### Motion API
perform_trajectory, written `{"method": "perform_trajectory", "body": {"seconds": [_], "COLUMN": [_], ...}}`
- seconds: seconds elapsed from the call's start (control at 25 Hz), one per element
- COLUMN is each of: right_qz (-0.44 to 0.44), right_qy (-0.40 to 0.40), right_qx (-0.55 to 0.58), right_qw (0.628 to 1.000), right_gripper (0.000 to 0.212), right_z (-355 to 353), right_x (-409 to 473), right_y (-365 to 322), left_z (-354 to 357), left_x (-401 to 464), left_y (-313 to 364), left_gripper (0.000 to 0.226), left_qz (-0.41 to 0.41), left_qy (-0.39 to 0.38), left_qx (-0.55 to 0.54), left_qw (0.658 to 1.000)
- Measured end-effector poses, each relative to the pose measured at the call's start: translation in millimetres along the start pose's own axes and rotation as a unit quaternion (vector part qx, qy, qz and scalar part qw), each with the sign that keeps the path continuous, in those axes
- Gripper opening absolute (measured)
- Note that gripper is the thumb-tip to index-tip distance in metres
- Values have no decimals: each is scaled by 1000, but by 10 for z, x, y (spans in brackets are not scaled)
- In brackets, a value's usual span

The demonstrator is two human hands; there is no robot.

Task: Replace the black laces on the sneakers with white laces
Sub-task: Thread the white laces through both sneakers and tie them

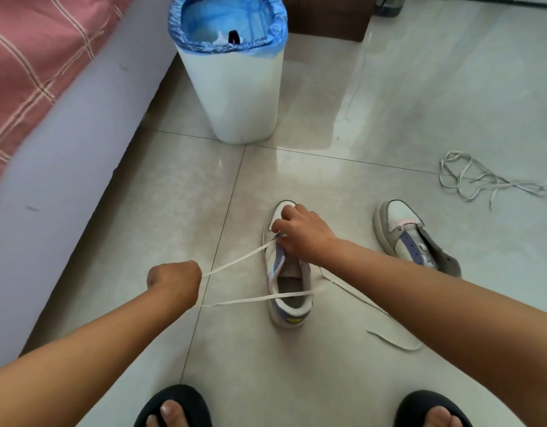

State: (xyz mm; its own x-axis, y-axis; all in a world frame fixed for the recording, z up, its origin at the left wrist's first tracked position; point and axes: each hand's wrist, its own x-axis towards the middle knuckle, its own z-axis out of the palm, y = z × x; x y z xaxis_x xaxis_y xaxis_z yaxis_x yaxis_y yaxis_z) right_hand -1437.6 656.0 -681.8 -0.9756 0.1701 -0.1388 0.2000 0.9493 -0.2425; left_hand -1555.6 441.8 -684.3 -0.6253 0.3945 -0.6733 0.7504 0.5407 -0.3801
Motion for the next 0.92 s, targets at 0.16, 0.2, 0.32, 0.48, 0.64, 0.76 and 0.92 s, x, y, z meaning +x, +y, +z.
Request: {"method": "perform_trajectory", "body": {"seconds": [0.16,0.2,0.32,0.48,0.64,0.76,0.92], "right_qz": [-70,-91,-93,-51,103,159,158], "right_qy": [-37,-39,-26,-35,-166,-190,-202], "right_qx": [-103,-116,-97,42,316,383,393], "right_qw": [992,988,991,997,928,890,883], "right_gripper": [30,31,31,12,26,33,34], "right_z": [65,62,74,57,-178,-365,-480], "right_x": [36,56,137,192,248,278,357], "right_y": [-78,-97,-137,-283,-291,-231,-128], "left_z": [73,64,-142,-578,-727,-708,-702], "left_x": [-108,-164,-242,-65,-8,-3,-53], "left_y": [-109,-121,-112,8,191,142,-37], "left_gripper": [29,32,43,43,49,43,25], "left_qz": [47,65,121,154,206,199,198], "left_qy": [-45,-72,-159,-56,-95,-103,-78], "left_qx": [10,24,-68,-510,-618,-670,-694], "left_qw": [998,995,978,844,752,708,688]}}
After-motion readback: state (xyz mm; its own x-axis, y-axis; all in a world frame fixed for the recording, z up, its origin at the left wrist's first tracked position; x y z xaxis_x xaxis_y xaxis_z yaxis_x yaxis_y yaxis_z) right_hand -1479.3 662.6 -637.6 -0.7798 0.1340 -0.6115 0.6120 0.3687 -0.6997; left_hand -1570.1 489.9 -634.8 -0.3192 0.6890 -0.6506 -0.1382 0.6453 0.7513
